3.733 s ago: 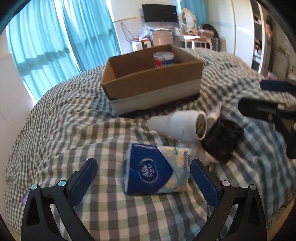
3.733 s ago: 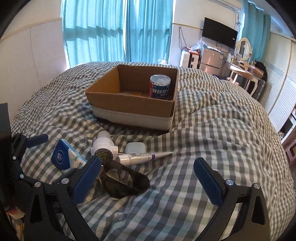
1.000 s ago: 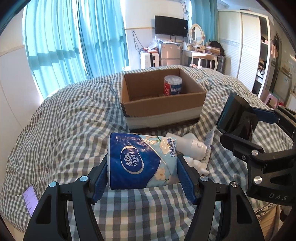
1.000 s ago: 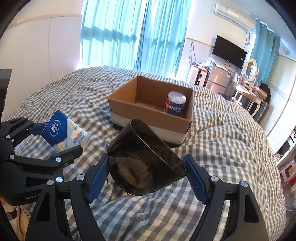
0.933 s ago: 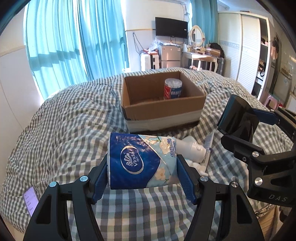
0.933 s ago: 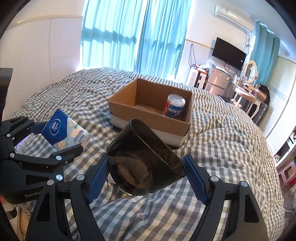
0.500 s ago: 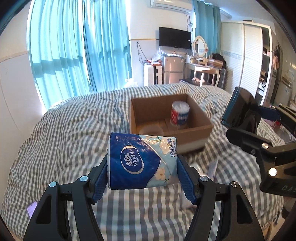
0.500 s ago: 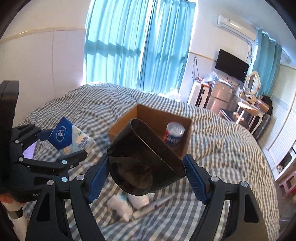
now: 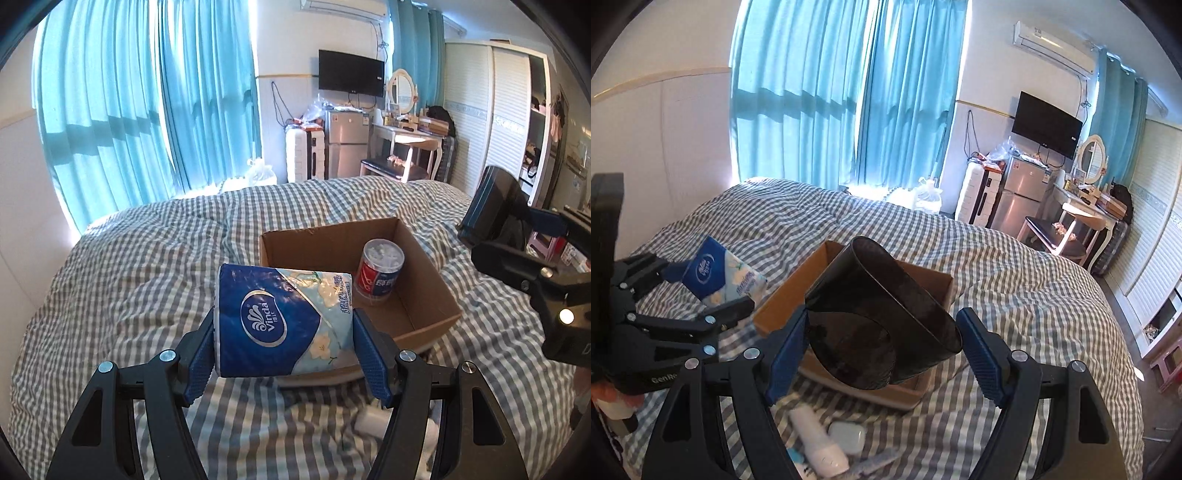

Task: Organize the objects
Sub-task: 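Carry tissue pack and visor into the box and release both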

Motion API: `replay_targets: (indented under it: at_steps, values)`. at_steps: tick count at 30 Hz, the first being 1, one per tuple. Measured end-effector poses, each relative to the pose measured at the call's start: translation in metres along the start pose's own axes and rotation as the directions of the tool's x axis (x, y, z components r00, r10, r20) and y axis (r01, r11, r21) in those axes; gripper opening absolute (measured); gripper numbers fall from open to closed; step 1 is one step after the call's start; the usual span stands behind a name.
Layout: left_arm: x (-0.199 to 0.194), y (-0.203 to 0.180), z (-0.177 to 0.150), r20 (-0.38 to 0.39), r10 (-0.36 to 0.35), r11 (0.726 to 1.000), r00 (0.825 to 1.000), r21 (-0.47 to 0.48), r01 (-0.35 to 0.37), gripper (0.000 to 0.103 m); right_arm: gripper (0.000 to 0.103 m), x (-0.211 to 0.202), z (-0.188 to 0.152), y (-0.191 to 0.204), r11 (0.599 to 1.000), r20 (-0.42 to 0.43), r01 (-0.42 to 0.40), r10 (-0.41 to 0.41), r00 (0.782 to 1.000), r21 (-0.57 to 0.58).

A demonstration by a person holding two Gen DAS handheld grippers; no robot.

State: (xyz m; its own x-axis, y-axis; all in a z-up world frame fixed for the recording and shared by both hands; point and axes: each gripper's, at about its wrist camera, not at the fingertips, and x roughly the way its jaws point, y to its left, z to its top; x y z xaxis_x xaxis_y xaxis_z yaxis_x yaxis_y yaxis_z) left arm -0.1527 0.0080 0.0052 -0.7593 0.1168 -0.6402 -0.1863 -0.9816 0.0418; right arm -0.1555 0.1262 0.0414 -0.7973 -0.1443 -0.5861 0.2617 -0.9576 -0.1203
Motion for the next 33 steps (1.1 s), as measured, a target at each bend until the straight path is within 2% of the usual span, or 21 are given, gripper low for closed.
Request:
replay_targets:
  at_steps: [12, 18, 22, 27, 33]
  values:
    - [0.073, 0.005, 0.024, -0.037, -0.037, 0.998, 0.999, 0.044, 0.038, 0.070, 0.079, 0.074, -0.001, -0.018, 0.997, -0.113, -0.069, 0.066, 0.991, -0.027]
    - [0.114, -0.002, 0.037, -0.092, -0.061, 0.993, 0.994, 0.094, 0.069, 0.070, 0.079, 0.100, -0.008, -0.014, 0.990, -0.168, -0.105, 0.089, 0.982, -0.091]
    - [0.138, -0.008, 0.039, -0.130, -0.079, 0.990, 0.988, 0.109, 0.094, 0.070, 0.079, 0.115, -0.015, -0.018, 0.989, -0.185, -0.128, 0.113, 0.976, -0.073]
    - [0.154, -0.010, 0.043, -0.133, -0.099, 0.987, 0.986, 0.116, 0.115, 0.070, 0.079, 0.129, -0.027, -0.020, 0.986, -0.211, -0.163, 0.150, 0.966, -0.047]
    - [0.163, -0.019, 0.045, -0.149, -0.157, 0.977, 0.976, 0.123, 0.176, 0.070, 0.079, 0.136, -0.040, -0.019, 0.984, -0.226, -0.174, 0.158, 0.961, -0.048]
